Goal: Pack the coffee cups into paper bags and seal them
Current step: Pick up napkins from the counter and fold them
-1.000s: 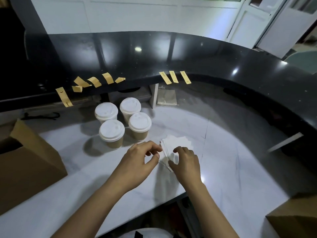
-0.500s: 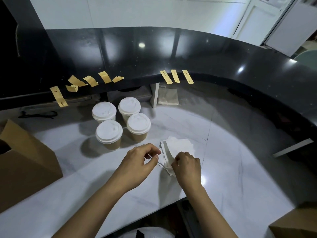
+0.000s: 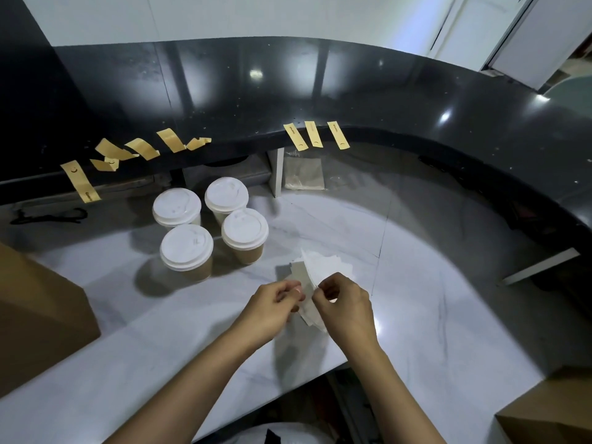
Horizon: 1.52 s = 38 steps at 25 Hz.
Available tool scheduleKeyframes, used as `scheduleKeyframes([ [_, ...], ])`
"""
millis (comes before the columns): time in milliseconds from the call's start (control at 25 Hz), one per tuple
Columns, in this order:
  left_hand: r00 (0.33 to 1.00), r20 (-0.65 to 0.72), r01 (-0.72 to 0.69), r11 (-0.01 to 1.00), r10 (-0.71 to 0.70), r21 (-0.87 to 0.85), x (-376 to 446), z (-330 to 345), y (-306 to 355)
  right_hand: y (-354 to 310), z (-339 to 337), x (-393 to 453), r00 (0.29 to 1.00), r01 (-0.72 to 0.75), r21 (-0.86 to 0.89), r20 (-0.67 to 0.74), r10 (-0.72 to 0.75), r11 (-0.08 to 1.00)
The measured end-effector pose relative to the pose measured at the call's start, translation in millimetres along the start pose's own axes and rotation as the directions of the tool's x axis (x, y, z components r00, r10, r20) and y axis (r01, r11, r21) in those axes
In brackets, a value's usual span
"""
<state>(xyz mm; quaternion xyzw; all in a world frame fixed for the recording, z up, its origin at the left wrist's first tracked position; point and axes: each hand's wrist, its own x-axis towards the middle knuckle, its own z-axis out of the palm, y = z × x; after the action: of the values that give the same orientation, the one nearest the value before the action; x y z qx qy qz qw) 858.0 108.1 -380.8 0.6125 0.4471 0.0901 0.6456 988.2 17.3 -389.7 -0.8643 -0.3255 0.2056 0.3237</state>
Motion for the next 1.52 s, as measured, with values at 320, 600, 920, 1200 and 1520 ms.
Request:
scheduleKeyframes([
  [320, 0.993, -0.081, 0.067, 0.968, -0.089, -0.241, 2, 4, 0, -11, 0, -15, 0.949, 0.166, 0.085, 0.256, -0.183, 0.982],
  [600, 0.927, -0.361, 0.021, 0.975, -0.101, -0.22, -6, -19, -6, 17, 15, 7, 0.981, 0.192, -0.289, 0.056, -0.184, 0.938],
  [920, 0.926, -0.368, -0.008, 0.969, -0.086, -0.246, -16, -31, -6, 20, 28, 11, 0.971, 0.241, -0.569, 0.135, -0.199, 0.786],
  [1200, 0.936, -0.343, 0.0, 0.973, -0.082, -0.232, -20, -30, -9, 15, 18, 9, 0.983, 0.175, -0.311, 0.0, -0.184, 0.934],
  [1520, 0.958, -0.275, 0.01, 0.963, -0.087, -0.268, -24, -24, -8, -4, 9, -6, 0.988, 0.124, 0.255, -0.119, -0.096, 0.959],
])
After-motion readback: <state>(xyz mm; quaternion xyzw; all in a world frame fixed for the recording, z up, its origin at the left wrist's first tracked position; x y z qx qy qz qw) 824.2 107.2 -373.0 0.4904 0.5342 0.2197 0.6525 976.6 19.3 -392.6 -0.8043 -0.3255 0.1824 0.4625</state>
